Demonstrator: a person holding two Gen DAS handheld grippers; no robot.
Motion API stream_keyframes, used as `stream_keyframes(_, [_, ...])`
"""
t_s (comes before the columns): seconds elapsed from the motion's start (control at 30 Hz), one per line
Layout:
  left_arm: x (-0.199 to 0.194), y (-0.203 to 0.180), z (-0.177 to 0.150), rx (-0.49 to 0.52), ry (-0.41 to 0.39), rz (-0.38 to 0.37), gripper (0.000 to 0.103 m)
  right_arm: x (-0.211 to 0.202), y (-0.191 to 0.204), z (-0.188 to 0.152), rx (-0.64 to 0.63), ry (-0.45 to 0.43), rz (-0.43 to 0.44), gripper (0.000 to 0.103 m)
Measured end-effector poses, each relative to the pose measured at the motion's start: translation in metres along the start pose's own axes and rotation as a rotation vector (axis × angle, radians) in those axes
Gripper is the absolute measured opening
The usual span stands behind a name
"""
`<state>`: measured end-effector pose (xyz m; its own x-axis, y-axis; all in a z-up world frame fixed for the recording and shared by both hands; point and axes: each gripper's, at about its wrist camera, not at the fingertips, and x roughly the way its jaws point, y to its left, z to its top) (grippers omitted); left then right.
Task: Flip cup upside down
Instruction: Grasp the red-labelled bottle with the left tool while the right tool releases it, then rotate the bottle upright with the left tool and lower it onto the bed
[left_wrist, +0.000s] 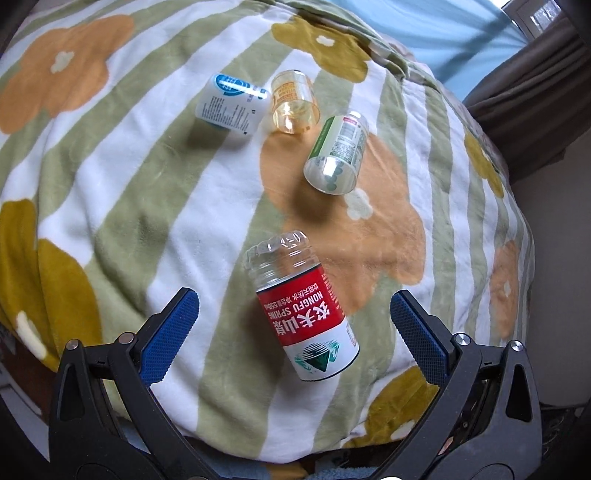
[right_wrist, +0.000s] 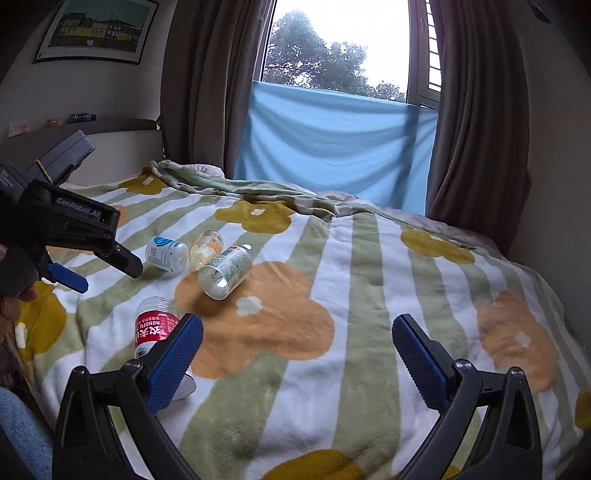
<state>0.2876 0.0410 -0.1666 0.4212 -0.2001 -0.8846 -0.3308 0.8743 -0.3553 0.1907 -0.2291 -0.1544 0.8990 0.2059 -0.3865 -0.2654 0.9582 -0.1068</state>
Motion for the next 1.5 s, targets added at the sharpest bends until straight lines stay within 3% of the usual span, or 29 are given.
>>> stream_keyframes(0.17, [0.037,-0.012,0.009,-0.027,0.027,0.123,0.103,-0.001,-0.025,-0.012,0.092,-0.005,0.057,0.102])
stream_keyframes(0.27, [0.061,-0.017,0.011,-0.009,0.059,0.187,0.103,-0.011,-0.03,-0.011,0.077,-0.033,0.067,0.102])
stream_keyframes(0.47, [0.087,-0.008,0.015,-0.084,0.081,0.197,0.103,-0.022,-0.041,-0.008,0.1,-0.072,0.103,0.102])
stream_keyframes(0.57, [0.095,-0.007,0.014,-0.09,0.091,0.204,0.088,-0.022,-0.048,-0.009,0.123,-0.074,0.111,0.102])
stream_keyframes(0.63, [0.098,-0.006,0.013,-0.097,0.099,0.194,0.068,-0.023,-0.052,-0.009,0.139,-0.078,0.116,0.102])
stream_keyframes(0.77, [0.097,-0.009,0.011,-0.083,0.068,0.174,0.066,-0.023,-0.056,-0.009,0.152,-0.082,0.103,0.102])
stream_keyframes(0.87, [0.083,-0.017,0.009,-0.044,0.0,0.132,0.065,-0.021,-0.056,-0.01,0.149,-0.075,0.098,0.102])
stream_keyframes(0.97, [0.057,-0.031,0.003,0.037,-0.118,0.091,0.064,-0.021,-0.057,-0.01,0.161,-0.074,0.111,0.102])
stream_keyframes(1.27, [-0.005,-0.071,-0.028,0.335,-0.452,0.113,0.064,-0.007,-0.037,-0.017,0.121,-0.02,0.167,0.102])
stream_keyframes(1.37, [-0.007,-0.08,-0.039,0.418,-0.571,0.127,0.064,0.0,-0.025,-0.02,0.084,0.001,0.192,0.102])
stream_keyframes(1.5, [0.007,-0.081,-0.047,0.464,-0.635,0.123,0.064,0.006,-0.011,-0.025,0.046,0.03,0.225,0.102])
